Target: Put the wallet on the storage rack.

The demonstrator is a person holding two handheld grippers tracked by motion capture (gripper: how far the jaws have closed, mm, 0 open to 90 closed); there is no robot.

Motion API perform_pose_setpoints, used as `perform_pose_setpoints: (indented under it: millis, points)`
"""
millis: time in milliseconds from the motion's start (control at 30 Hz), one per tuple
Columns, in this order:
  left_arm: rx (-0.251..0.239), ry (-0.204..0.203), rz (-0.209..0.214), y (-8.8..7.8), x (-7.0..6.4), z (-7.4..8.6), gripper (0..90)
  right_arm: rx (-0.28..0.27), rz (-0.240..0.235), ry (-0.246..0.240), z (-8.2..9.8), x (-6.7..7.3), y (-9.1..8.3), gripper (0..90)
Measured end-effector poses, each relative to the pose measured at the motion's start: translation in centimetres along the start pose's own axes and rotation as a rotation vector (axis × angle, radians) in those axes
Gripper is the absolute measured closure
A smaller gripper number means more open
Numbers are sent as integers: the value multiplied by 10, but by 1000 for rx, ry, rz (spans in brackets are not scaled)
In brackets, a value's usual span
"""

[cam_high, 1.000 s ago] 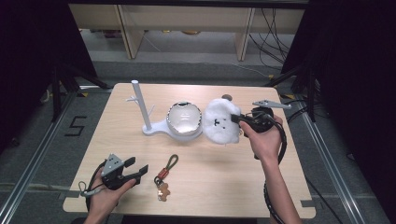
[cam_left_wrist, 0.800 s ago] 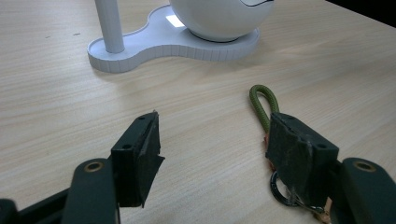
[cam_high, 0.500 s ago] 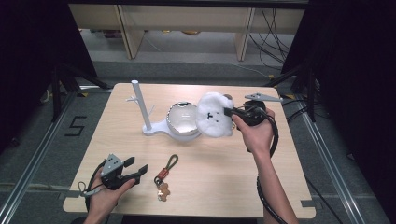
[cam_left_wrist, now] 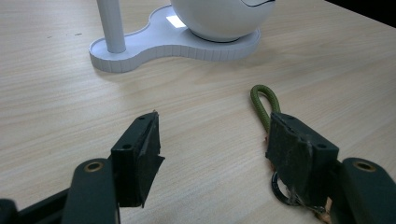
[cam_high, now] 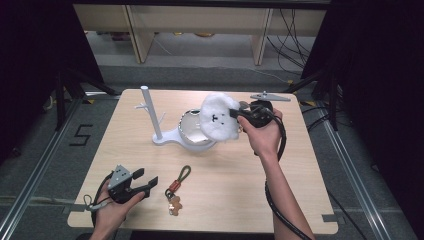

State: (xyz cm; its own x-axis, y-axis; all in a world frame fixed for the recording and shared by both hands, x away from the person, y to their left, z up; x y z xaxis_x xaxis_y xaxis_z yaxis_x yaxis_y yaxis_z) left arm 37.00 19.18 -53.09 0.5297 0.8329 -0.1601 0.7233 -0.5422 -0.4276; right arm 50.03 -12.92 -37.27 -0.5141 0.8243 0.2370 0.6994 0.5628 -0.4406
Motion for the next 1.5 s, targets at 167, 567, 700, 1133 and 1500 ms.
perform_pose_setpoints:
  millis: [167,567,700,1133,1500]
  points:
    - [4,3,-3,0,1,0,341,-4,-6,-22,-4,6,13,815]
    - [4,3,2,0,-1,2,341,8,-15,-44,-11,13,40,815]
    - [3,1,4,0,-1,2,341,16,-24,-36,-12,18,53,814]
    - [1,-2,1,-1,1,3,341,33,-23,-55,-7,26,80,814]
    - [-2,2,4,-1,2,3,341,55,27,-86,5,25,94,813]
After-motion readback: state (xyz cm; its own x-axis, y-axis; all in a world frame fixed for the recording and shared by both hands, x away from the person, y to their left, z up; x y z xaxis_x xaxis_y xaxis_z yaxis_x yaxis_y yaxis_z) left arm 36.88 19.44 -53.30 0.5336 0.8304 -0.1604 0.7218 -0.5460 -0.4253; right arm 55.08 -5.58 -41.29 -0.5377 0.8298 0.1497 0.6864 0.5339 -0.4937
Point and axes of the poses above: each handheld gripper's, and its own axes: y roughly forward along the jaws, z roughly out of its underside, x roughly to its left, the point moved 6 cm from there along y, roughly forward along the jaws, and after that the axes turned 2 degrees about z, right-handed, at the moved point
